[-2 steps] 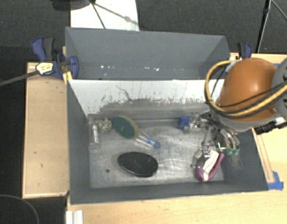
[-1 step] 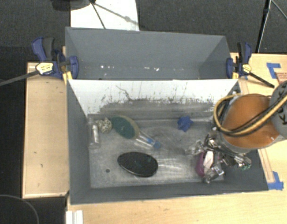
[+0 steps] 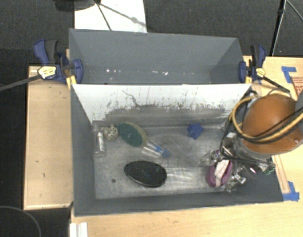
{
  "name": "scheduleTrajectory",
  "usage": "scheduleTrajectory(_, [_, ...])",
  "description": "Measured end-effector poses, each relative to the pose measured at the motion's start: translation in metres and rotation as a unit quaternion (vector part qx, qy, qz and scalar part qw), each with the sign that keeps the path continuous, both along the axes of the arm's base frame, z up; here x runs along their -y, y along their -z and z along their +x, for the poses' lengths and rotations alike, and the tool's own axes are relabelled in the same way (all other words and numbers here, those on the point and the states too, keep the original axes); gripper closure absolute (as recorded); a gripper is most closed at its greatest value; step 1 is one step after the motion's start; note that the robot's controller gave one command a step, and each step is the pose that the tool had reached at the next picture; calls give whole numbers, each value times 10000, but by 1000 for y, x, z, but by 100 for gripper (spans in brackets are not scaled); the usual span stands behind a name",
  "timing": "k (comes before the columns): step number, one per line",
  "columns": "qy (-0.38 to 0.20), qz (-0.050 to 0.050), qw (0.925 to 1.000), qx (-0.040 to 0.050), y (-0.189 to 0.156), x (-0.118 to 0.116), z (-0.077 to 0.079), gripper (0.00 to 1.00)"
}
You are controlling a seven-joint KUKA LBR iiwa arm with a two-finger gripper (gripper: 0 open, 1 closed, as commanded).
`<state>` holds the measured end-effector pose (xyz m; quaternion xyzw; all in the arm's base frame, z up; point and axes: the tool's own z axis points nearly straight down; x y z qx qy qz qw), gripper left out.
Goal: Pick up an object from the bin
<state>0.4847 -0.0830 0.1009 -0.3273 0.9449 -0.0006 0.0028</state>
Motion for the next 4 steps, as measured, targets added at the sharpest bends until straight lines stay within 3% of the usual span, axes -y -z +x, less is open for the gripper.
scheduleTrajectory(1, [-633,-9,9980,-1,0,25,30,0])
scheduleTrajectory(2, [-1419,-15,9899,-20,29,2,41,0])
scheduleTrajectory(3, [-2613,-15,9653,8,29,2,18,0])
scheduleTrajectory(4, [-2601,-9,9656,29,27,0,20,100])
